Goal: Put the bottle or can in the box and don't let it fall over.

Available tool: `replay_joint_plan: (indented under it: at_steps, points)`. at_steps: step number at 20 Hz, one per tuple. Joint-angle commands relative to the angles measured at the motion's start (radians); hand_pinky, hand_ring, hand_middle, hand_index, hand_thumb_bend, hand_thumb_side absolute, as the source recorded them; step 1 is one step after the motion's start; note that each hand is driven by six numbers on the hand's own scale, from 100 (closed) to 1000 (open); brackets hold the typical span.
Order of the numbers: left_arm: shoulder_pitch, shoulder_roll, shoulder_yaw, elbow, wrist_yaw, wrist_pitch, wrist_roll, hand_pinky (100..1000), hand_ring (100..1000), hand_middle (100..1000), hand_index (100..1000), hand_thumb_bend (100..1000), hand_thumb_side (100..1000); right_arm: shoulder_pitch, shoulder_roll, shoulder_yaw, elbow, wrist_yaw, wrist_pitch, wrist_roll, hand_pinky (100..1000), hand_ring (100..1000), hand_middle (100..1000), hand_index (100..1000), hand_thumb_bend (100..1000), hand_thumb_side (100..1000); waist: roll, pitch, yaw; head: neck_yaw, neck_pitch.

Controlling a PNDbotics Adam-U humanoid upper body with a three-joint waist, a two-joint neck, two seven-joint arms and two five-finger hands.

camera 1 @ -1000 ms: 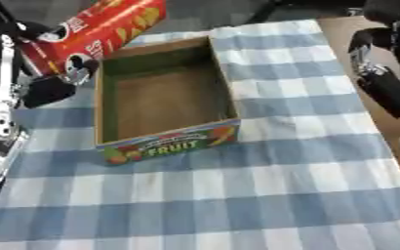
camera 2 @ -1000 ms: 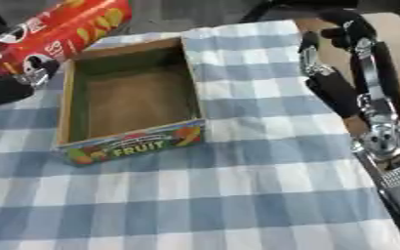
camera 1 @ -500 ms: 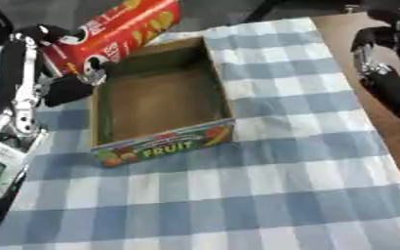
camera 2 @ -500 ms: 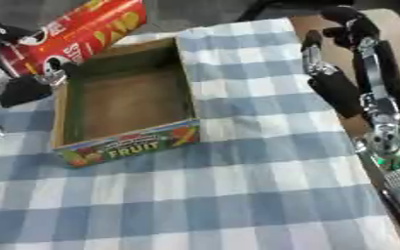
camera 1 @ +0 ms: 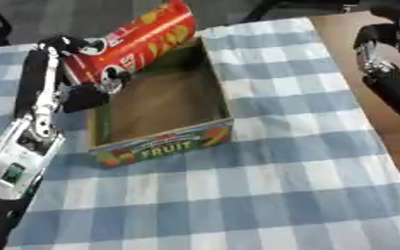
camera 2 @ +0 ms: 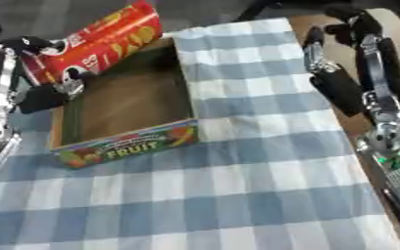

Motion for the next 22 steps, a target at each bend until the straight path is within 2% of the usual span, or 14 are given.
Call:
replay_joint_plan:
  at_steps: [1, 2, 3, 4, 7, 8, 12, 21, 22]
  points:
    - [-0.014, 0.004, -0.002, -0.007, -0.017, -0.011, -0.024, 452, 341, 454, 550, 386, 100, -0.011, -0.016, -0.004, -0.009, -0.006, -0.003, 0.002, 861, 822, 893, 861, 100, 670, 0.001, -0.033, -0.001, 0.0, -0.015]
    - [-0.014, 0.003, -0.002, -0.005, -0.026, -0.014, -0.035, 519, 411, 508, 603, 473, 100, -0.011, -0.016, -0.004, -0.009, -0.006, -0.003, 0.002, 861, 822, 894, 861, 100, 670, 0.0, -0.033, -0.001, 0.001, -0.015]
    - [-0.013, 0.003, -0.003, -0.004, -0.035, -0.017, -0.044, 549, 450, 540, 637, 506, 100, -0.011, -0.016, -0.004, -0.009, -0.006, -0.003, 0.002, 861, 823, 894, 861, 100, 670, 0.0, -0.032, -0.001, 0.001, -0.015]
    - [-0.012, 0.002, -0.003, -0.002, -0.043, -0.02, -0.054, 626, 524, 620, 710, 586, 193, -0.011, -0.016, -0.004, -0.009, -0.006, -0.003, 0.002, 861, 822, 894, 861, 100, 670, -0.001, -0.032, -0.001, 0.001, -0.015]
    - [-0.01, 0.003, -0.001, -0.001, -0.069, -0.027, -0.074, 715, 614, 738, 803, 669, 355, -0.011, -0.015, -0.005, -0.009, -0.006, -0.003, 0.002, 861, 823, 894, 860, 100, 670, -0.002, -0.033, 0.001, 0.002, -0.015]
    - [-0.009, 0.004, 0.001, -0.003, -0.077, -0.031, -0.073, 718, 623, 745, 811, 688, 394, -0.01, -0.015, -0.005, -0.009, -0.007, -0.003, 0.002, 861, 823, 894, 860, 100, 670, -0.002, -0.033, 0.002, 0.001, -0.015]
    - [-0.009, 0.006, 0.008, -0.01, -0.09, -0.039, -0.063, 712, 622, 738, 802, 692, 410, -0.008, -0.015, -0.005, -0.007, -0.007, -0.003, 0.003, 861, 823, 894, 860, 100, 670, -0.002, -0.037, 0.003, 0.001, -0.014]
    - [-0.003, 0.014, 0.021, -0.03, -0.069, -0.033, -0.051, 666, 592, 702, 772, 646, 349, -0.006, -0.014, -0.006, -0.006, -0.009, -0.005, 0.002, 860, 822, 893, 858, 100, 665, -0.01, -0.047, 0.011, 0.0, -0.008]
    - [-0.001, 0.016, 0.024, -0.034, -0.061, -0.031, -0.047, 664, 590, 701, 771, 645, 349, -0.005, -0.014, -0.006, -0.006, -0.009, -0.005, 0.002, 860, 822, 893, 858, 100, 687, -0.012, -0.049, 0.012, -0.001, -0.007]
